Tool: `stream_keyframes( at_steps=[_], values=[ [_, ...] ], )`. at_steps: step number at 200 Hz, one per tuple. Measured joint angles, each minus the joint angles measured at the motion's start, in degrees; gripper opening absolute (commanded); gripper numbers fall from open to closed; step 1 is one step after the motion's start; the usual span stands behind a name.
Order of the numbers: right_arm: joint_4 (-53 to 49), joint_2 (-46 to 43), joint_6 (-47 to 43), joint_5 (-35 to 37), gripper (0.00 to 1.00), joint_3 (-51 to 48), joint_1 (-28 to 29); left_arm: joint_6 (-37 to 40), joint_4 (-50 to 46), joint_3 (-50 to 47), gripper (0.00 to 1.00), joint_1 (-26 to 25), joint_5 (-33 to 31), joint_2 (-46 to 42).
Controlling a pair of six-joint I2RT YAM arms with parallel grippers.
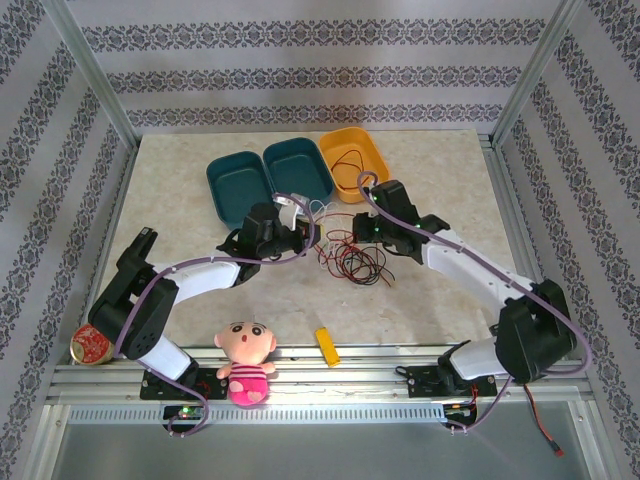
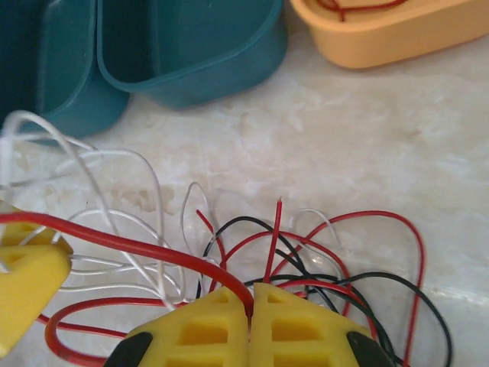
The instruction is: Untangle the cables
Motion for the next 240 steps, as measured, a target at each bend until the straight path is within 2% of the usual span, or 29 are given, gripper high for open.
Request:
stream_keyframes(
  at_steps=[12, 32, 73, 106, 138, 212, 228, 240],
  values=[
    [-0.5, -2.4, 0.3, 1.8, 0.00, -0.1, -0.1, 0.0, -0.2, -0.2, 0.15, 0.0, -0.4, 0.0],
    [-1.4, -6.7, 0.5, 3.9, 0.00, -0.2, -0.3, -0.2, -0.3, -0.8, 0.27, 0.0, -0.9, 0.0],
    [-3.3, -12.9, 0.5, 5.8, 0.00, 0.5, -0.2, -0.9, -0.4, -2.8, 0.29, 0.0, -1.0, 0.1],
    [-5.2, -14.3, 0.2, 7.0, 0.00, 4.1, 2.2, -1.4, -0.3, -2.9, 0.38, 0.0, -0.6, 0.3],
    [-5.9, -16.6, -1.2, 7.7, 0.00, 8.3, 3.4, -1.9, -0.2, -3.1, 0.58, 0.0, 0.3, 0.3],
    [-6.5, -17.8, -5.7, 10.1, 0.00, 16.4, 4.0, -2.1, -0.2, -5.8, 0.88, 0.0, 1.3, -1.6],
    [-6.5, -17.4, -6.6, 10.9, 0.00, 18.3, 4.0, -2.1, -0.2, -6.3, 1.00, 0.0, 0.9, -3.1],
    [-6.5, -16.6, -7.1, 11.8, 0.00, 19.8, 3.9, -2.1, -0.2, -6.7, 0.99, 0.0, 0.6, -4.1]
  ],
)
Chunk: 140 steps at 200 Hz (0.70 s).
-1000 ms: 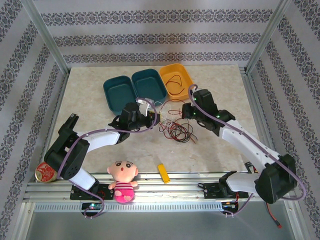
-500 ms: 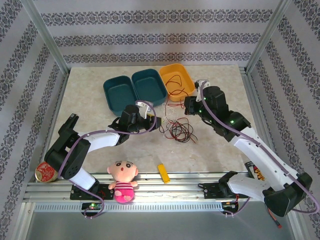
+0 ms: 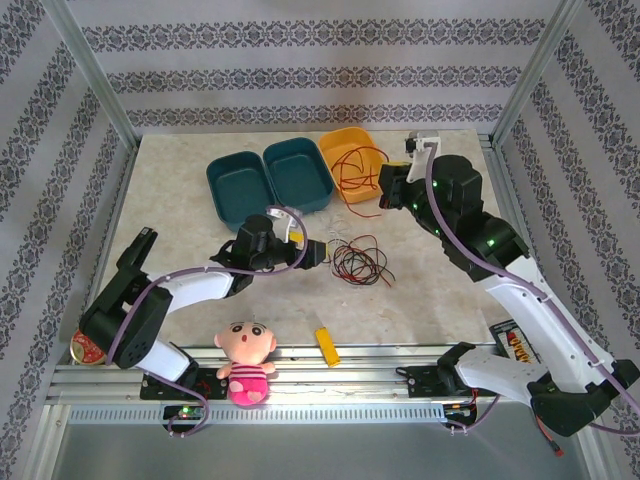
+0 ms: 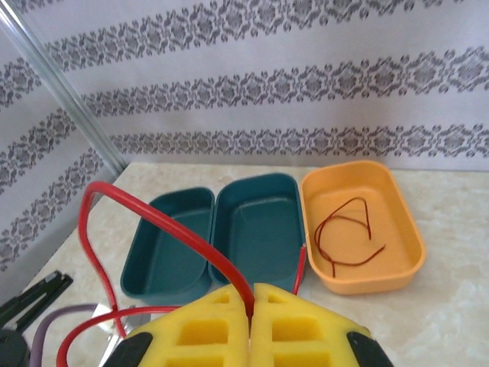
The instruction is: Untangle the cables
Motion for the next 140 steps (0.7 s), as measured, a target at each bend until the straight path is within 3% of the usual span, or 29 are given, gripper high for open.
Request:
stream_keyframes(
  at_steps=[36, 140],
  values=[
    [-0.2, 5.5, -0.5, 2.3, 0.00, 4.8, -0.9, 0.0, -0.6, -1.4, 0.99, 0.0, -1.6, -2.8],
    [-0.7, 31.0, 1.6, 2.4, 0.00, 17.6, -11.0, 0.6, -6.5, -6.3, 0.99, 0.0, -10.5, -15.8]
  ],
)
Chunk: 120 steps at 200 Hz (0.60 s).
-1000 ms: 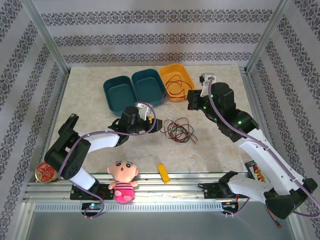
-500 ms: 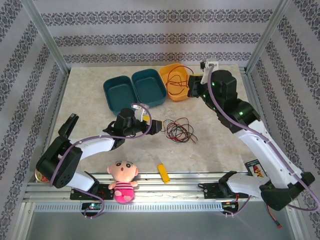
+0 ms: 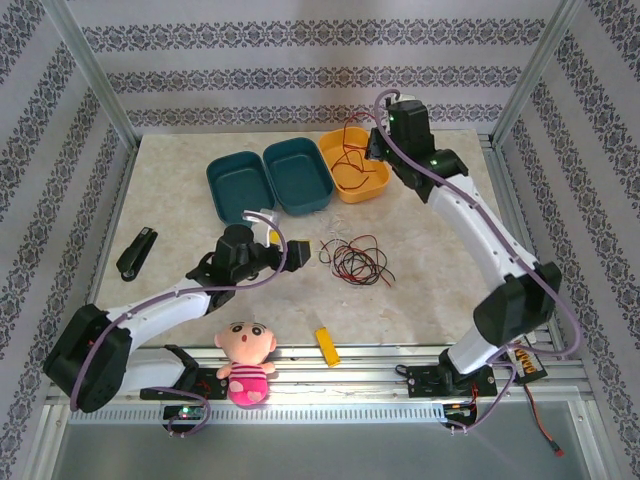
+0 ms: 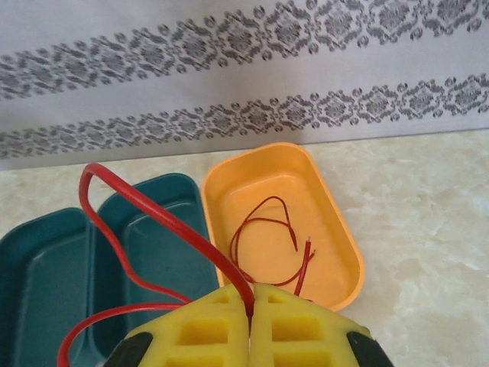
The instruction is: Untangle the cables
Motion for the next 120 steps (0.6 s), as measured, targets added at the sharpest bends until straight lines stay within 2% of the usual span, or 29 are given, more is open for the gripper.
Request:
stream_keyframes(
  at_steps=[47, 120],
  values=[
    [-0.1, 11.2, 1.8, -1.1, 0.00, 6.4, -2.7, 0.0, -2.3, -0.9, 0.99, 0.0, -1.5, -2.4],
    [-1.6, 24.3, 5.1, -3.5, 0.00, 13.4, -3.6, 0.0, -3.0, -1.8, 0.99, 0.0, -1.7, -3.9]
  ],
)
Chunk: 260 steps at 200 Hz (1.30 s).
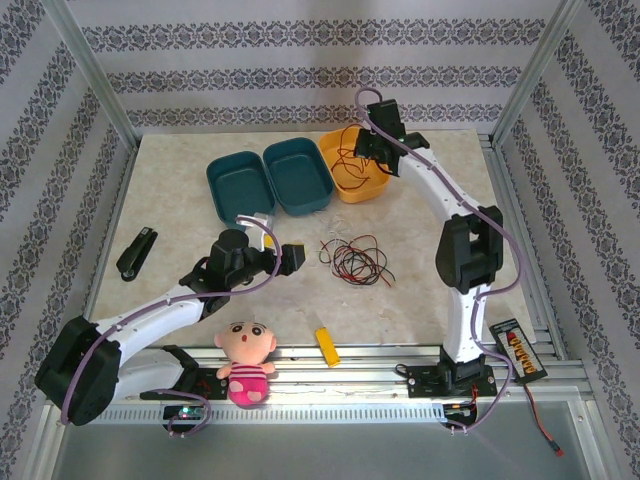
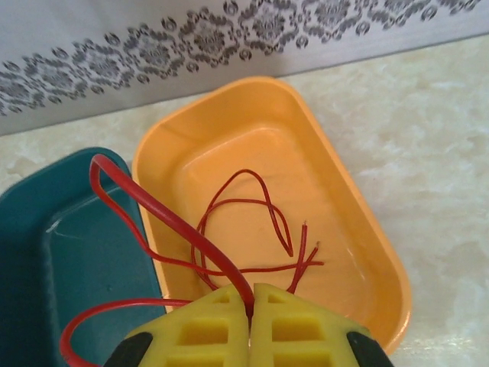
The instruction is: Untangle the cables
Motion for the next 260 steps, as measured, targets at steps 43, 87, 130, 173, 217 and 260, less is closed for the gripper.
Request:
stream_keyframes(
  at_steps=[43, 87, 130, 173, 217, 260],
  values=[
    [-2.9, 6.2, 2.2, -0.2, 0.03, 3.2, -0.5, 0.0, -0.5, 0.0, 0.99, 0.0, 0.1, 0.0],
    [-5.0, 9.5, 3.6, -0.1, 0.08, 3.8, -1.5, 0.0, -0.6, 0.0, 0.99, 0.0, 0.3, 0.0],
    [-5.4, 9.6, 4.0, -0.2, 0.25, 3.8, -2.9, -0.5, -0.6, 0.0, 0.99, 0.0, 0.5, 0.3],
    [-5.6, 10.4, 4.2, -0.9, 0.32, 4.0, -3.8, -0.9, -0.6, 0.0, 0.99, 0.0, 1.0, 0.7],
    [-6.1, 10.6, 4.0, -2.2, 0.32, 4.7, -4.0, -0.9, -0.6, 0.0, 0.99, 0.0, 1.4, 1.3],
    [-5.4, 6.4, 3.3, -3.6, 0.32, 0.1, -4.0, -0.9, -0.6, 0.0, 0.99, 0.0, 1.6, 1.8]
  ],
)
